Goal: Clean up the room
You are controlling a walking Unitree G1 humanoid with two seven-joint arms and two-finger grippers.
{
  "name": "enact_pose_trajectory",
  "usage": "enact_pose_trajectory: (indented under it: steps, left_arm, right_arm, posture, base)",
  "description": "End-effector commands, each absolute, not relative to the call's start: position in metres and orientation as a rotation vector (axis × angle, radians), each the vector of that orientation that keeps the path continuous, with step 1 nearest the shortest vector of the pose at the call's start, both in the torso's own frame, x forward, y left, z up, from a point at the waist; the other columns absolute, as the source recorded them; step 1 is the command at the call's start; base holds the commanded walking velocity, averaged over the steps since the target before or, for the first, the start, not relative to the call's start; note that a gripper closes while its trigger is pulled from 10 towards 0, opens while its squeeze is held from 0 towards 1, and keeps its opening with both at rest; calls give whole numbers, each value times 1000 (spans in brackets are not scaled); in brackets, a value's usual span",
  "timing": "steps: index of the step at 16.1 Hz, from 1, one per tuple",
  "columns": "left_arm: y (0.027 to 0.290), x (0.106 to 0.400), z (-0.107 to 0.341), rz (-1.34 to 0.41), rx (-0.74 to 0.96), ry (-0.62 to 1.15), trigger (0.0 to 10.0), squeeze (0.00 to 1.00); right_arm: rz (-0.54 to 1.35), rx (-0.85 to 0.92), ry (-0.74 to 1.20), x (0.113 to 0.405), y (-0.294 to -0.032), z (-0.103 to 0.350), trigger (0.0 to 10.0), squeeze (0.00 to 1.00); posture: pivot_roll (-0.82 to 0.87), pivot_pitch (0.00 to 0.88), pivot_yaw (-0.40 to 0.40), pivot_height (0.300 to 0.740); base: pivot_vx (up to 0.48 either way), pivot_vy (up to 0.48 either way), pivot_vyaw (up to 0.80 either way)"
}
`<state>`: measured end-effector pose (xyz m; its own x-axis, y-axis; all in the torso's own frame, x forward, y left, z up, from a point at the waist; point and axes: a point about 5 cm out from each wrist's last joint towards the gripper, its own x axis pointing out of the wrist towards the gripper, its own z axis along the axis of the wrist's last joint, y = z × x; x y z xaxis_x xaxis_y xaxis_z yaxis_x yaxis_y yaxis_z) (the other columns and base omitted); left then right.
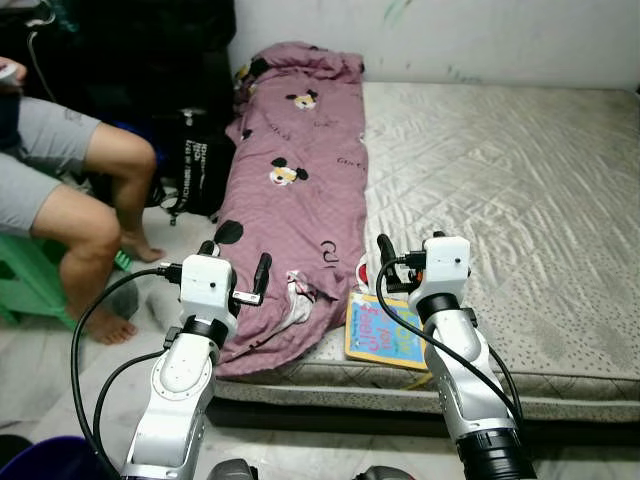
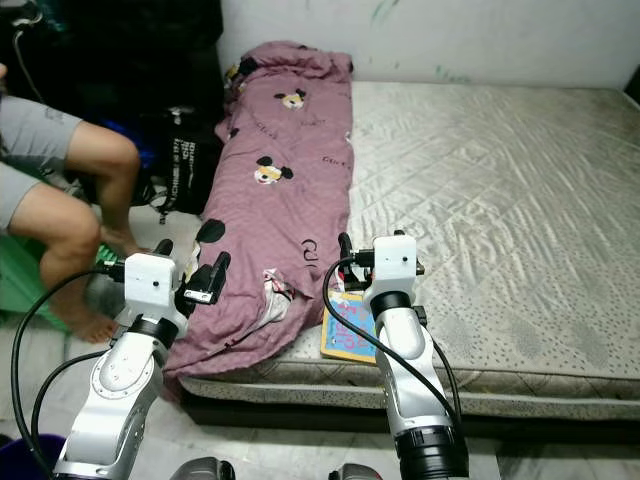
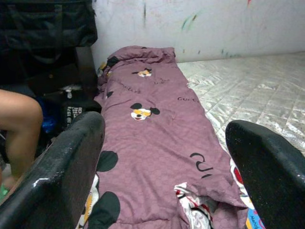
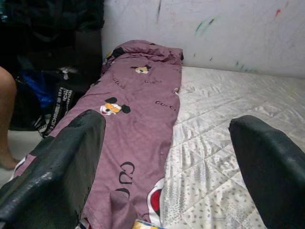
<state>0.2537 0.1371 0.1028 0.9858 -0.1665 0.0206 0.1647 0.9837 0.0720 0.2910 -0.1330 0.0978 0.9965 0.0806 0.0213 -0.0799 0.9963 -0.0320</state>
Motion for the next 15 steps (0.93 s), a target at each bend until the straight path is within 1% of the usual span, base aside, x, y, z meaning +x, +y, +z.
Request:
enact_pose_trajectory:
  steps: [1, 15]
  left_arm:
    - [139, 255, 104, -171, 82, -32, 10000, 0]
    - [138, 254, 104, -177, 82, -29, 10000, 0]
  right_arm:
    - [82, -26, -16, 293, -132, 98, 10000, 0]
    - [84, -28, -4, 293, -132, 96, 10000, 0]
  posture:
    - [27, 59, -17, 740]
    - [26, 62, -18, 740]
  base:
    - [0, -292, 0]
    - [0, -296, 0]
